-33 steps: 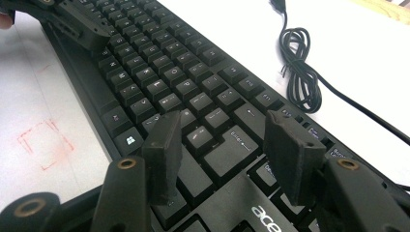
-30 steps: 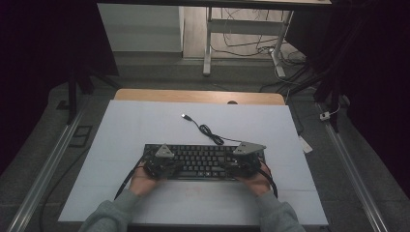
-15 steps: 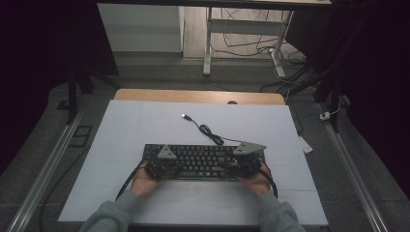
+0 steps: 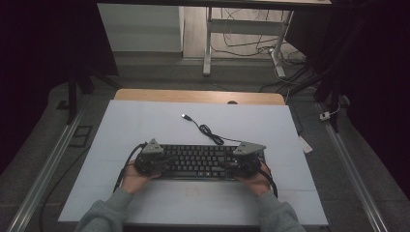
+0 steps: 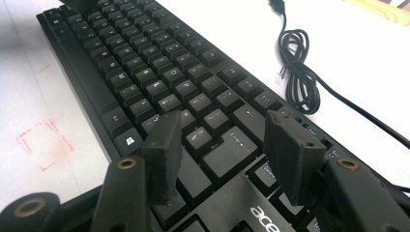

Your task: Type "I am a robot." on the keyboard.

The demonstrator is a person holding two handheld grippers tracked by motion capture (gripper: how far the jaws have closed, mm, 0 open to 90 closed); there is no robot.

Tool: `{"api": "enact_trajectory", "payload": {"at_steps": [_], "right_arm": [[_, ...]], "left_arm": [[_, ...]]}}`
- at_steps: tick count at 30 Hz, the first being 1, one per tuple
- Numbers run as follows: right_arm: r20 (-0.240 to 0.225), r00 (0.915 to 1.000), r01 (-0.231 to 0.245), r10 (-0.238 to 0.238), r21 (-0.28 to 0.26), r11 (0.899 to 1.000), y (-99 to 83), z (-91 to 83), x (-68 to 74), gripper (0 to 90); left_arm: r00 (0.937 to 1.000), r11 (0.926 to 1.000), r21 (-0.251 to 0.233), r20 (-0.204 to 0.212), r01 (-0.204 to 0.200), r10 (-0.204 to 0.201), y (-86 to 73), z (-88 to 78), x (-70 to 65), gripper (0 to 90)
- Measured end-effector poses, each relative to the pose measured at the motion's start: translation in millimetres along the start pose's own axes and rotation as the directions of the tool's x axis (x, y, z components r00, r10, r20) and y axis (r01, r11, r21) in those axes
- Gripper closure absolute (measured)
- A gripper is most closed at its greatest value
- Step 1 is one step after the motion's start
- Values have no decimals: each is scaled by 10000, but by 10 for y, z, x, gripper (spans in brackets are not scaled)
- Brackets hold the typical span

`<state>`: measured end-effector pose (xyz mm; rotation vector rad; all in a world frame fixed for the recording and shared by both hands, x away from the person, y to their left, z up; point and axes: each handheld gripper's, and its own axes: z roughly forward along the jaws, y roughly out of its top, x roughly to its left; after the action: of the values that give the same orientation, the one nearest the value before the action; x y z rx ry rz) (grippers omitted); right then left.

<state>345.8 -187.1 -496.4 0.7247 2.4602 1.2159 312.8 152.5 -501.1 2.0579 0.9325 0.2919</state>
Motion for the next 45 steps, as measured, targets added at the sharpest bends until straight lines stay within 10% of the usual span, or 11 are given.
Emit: {"api": "enact_trajectory", "payload": {"at_steps": [13, 45], "right_arm": [[1, 10000, 12, -12, 5, 10000, -1, -3, -8, 480], [-396, 9988, 308, -301, 190, 9993, 322, 320, 171, 560]], "left_arm": [[9946, 9978, -9, -810, 657, -655, -45, -106, 138, 430], [9921, 9959, 184, -914, 881, -861, -72, -100, 202, 362]]}}
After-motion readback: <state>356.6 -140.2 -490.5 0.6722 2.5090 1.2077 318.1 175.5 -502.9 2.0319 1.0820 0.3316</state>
